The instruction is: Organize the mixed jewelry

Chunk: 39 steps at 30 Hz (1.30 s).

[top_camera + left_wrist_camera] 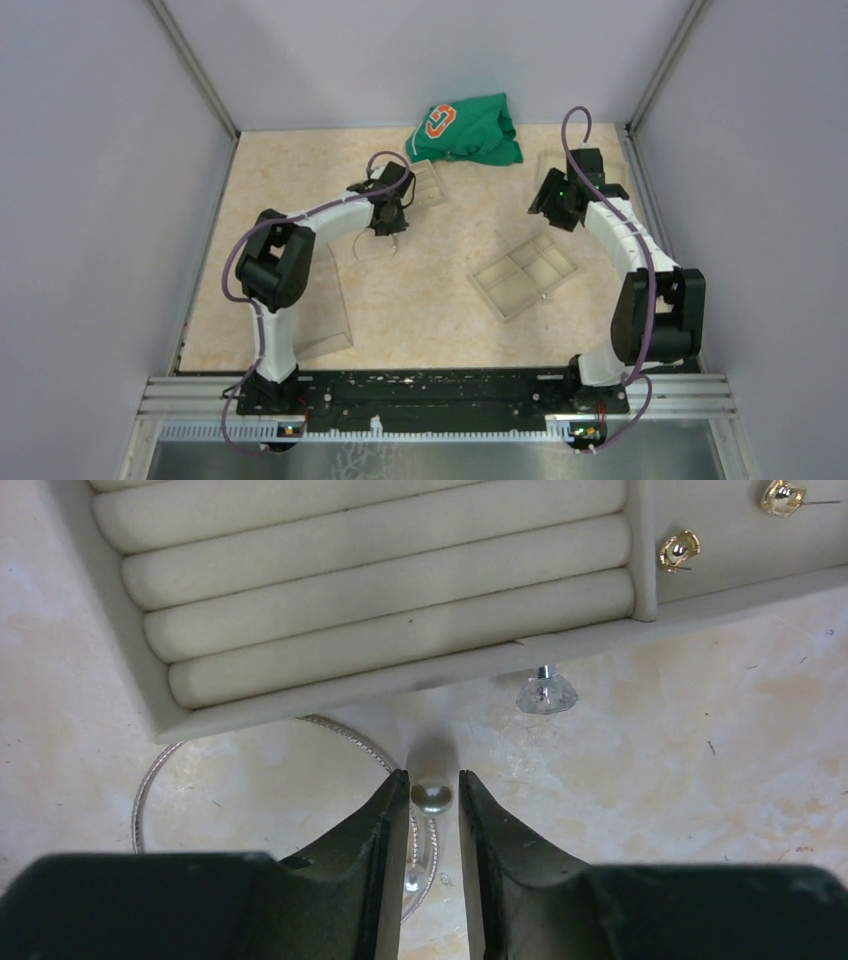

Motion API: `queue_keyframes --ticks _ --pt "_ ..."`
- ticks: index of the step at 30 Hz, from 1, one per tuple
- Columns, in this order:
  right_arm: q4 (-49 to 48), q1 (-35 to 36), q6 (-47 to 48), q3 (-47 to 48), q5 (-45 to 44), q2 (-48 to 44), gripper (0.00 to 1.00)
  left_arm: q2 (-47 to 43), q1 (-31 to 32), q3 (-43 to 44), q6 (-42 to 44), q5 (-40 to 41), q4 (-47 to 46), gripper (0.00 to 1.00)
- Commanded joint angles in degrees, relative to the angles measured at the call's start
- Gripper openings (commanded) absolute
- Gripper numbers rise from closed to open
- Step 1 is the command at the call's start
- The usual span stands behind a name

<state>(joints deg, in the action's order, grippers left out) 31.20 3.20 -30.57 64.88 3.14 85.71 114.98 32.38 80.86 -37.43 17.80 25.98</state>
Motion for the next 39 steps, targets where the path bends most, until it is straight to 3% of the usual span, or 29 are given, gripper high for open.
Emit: queue_keyframes --ticks 1,12,18,23,28,32,35,39 --pt "-2.2 -0.3 0.7 2.4 0.3 0.0 0.57 0.6 0.0 1.3 -0.9 -1.0 1.3 0.29" --pt "-2.0 -0.3 1.0 2.4 0.2 -0.1 0.56 -0.9 1.8 -1.1 -1.0 -7.8 1.6 0.23" --pt "-1.5 -0.4 1.6 2.1 0.0 -1.0 0.56 -0.7 4.0 -1.0 -1.7 -20.0 -2.2 0.26" --pt "-0.8 -0.3 2.2 1.9 -0.6 -2.0 0.56 3.6 6.4 4.5 -3.9 -27.1 -5.8 0.33" --pt "-0.3 -0.3 2.9 1.2 -0.2 -2.5 0.56 7.5 7.9 15.0 -3.6 -31.9 -5.8 0.50" --pt "-0.7 0.5 3.2 0.3 1.0 -3.3 0.56 1.7 6.9 16.5 -0.5 -29.9 -4.3 0.69" --pt "-0.4 5.6 3.9 1.2 -1.0 -2.6 0.57 -4.5 2.7 13.3 -0.3 -31.2 -3.3 0.71" --pt "-0.2 15.6 2.7 3.9 -4.6 1.3 0.58 -13.1 -7.6 7.6 1.2 -31.7 -0.2 0.72"
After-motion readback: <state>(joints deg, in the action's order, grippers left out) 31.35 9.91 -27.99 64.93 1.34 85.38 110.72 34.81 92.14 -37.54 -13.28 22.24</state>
